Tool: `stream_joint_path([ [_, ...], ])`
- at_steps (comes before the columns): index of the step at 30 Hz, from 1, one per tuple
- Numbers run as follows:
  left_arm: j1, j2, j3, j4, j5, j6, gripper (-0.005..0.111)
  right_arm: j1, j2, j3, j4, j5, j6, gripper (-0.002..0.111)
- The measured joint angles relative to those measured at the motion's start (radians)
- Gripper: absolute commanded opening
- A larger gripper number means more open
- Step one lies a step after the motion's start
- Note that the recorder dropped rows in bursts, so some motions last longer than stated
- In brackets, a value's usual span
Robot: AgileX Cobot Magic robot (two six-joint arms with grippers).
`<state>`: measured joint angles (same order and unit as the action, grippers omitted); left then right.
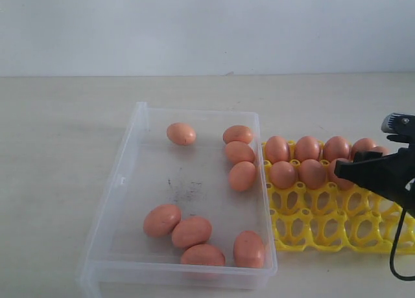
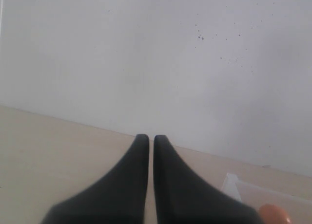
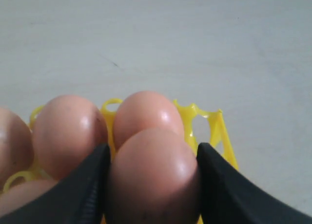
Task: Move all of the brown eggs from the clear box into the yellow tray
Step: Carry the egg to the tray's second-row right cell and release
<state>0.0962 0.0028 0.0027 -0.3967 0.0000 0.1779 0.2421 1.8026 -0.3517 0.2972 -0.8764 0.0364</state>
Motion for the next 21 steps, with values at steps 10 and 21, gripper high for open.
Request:
stream_joint_path([
  [10, 0.0, 0.0, 0.0, 0.0, 0.0, 0.0, 0.004, -0.001, 0.072, -0.018, 0.035, -0.083, -0.024, 0.0],
  [21, 0.0, 0.0, 0.0, 0.0, 0.0, 0.0, 0.004, -0.001, 0.074, -0.02, 0.045, -0.072, -0.023, 0.018],
])
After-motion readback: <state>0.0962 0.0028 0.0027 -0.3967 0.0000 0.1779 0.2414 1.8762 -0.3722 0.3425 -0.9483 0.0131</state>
